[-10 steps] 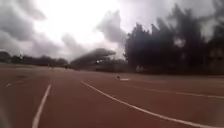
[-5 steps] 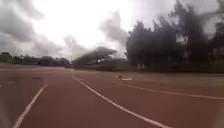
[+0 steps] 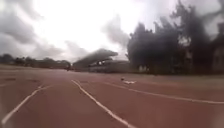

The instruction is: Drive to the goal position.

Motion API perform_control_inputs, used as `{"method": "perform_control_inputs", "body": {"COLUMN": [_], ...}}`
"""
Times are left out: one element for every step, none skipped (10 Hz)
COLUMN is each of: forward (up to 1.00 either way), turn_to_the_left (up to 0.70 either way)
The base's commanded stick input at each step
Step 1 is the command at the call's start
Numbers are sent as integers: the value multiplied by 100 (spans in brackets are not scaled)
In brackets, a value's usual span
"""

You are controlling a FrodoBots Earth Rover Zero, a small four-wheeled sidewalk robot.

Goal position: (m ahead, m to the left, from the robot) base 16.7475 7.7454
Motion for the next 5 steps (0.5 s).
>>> {"method": "perform_control_inputs", "body": {"forward": [85, 85, 85, 85, 85], "turn_to_the_left": [0, 3, 9, 16, 27]}}
